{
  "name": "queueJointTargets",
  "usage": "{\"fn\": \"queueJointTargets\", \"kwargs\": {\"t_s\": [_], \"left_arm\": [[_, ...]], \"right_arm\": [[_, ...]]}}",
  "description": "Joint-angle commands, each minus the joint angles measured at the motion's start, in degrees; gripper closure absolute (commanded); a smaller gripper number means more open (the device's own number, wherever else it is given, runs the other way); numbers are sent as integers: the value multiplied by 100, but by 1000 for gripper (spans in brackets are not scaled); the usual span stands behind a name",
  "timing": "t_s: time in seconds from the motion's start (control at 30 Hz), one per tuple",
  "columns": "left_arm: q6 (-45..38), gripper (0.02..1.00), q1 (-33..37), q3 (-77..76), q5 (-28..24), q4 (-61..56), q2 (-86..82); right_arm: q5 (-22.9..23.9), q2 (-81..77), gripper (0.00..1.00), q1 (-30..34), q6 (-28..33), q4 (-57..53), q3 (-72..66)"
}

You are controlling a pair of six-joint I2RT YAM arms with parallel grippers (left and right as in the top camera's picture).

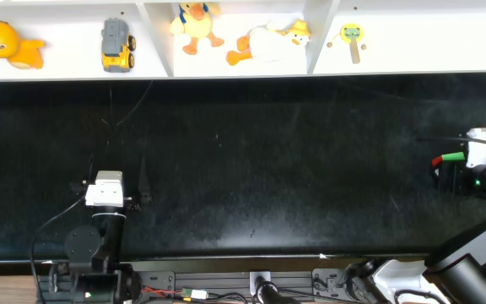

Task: Store Toys

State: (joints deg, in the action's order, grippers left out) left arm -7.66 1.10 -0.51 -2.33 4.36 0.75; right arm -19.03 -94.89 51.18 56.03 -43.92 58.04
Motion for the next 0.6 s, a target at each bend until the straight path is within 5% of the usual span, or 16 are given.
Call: {"fn": "queueJointTargets", "kwargs": {"t_s": [0.03,0.27,0.37,0.6], "left_arm": [[44,20,-22,2,-52,26,-61],[44,20,-22,2,-52,26,-61],[44,20,-22,2,-52,26,-61],[44,23,-22,2,-52,26,-61]], "right_arm": [[-42,-35,255,-87,-37,81,-70],[-39,-2,516,-120,-42,107,-68],[-42,107,702,-188,-83,109,-68],[-39,542,704,-509,-280,111,-13]]}}
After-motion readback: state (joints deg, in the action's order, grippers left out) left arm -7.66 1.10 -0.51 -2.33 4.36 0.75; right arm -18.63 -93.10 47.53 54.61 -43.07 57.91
